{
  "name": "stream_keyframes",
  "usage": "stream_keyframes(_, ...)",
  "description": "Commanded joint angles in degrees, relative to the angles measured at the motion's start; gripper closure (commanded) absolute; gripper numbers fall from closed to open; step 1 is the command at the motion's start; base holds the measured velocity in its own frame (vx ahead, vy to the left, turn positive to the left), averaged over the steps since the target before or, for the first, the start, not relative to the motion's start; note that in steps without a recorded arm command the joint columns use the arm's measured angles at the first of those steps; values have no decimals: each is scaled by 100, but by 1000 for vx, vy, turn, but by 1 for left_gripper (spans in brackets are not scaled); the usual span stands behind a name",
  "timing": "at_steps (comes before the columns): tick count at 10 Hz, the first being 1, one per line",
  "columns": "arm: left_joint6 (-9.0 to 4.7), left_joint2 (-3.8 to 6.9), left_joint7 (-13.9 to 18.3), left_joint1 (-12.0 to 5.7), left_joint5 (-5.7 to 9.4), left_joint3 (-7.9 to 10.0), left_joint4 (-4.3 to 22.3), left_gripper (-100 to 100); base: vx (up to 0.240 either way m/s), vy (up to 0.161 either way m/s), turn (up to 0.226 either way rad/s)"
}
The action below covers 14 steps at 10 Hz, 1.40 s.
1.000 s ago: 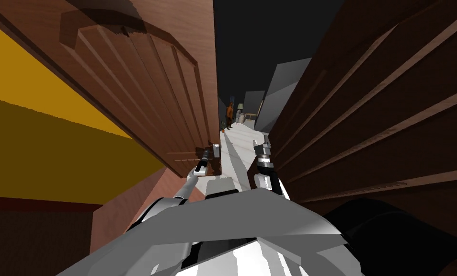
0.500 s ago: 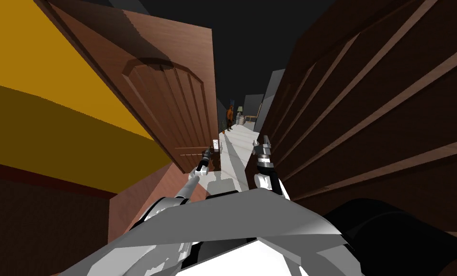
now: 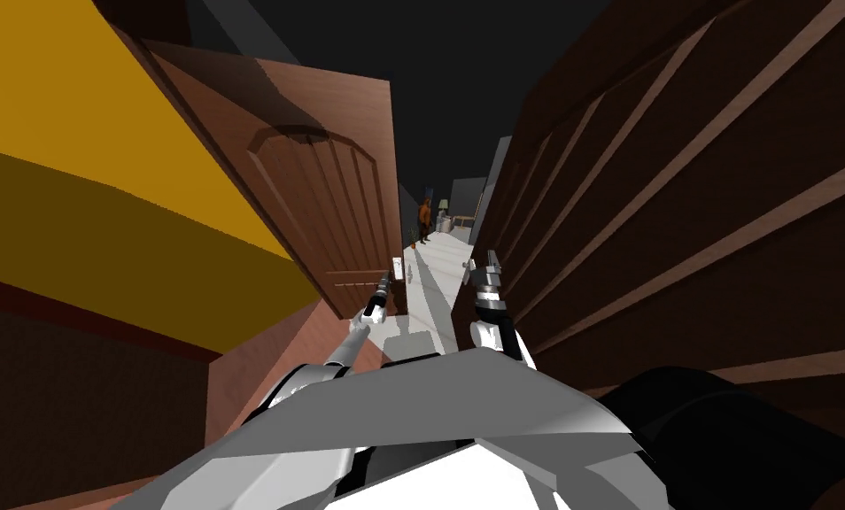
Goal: Push the door open
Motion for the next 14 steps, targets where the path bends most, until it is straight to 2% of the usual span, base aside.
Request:
stream_keyframes(1, -30, 24, -25, -4, 1, 23, 22, -100, 191, -7, -15)
stream_keyframes(4, -57, 42, -65, -5, 7, 66, 37, -100, 210, -28, -22)
stream_keyframes(6, -79, 2, -99, -6, 11, 101, 48, -100, 240, -46, -30)
stream_keyframes(8, -99, -84, -129, -7, 15, 133, 59, -100, 234, -34, -23)
stream_keyframes(9, -105, -58, -118, -20, 15, 126, 81, -100, 102, -14, -3)
stream_keyframes(10, -105, -58, -118, -20, 15, 126, 81, 100, -12, 1, 7)
stream_keyframes(14, -105, -58, -118, -20, 15, 126, 81, 100, -26, 4, -2)
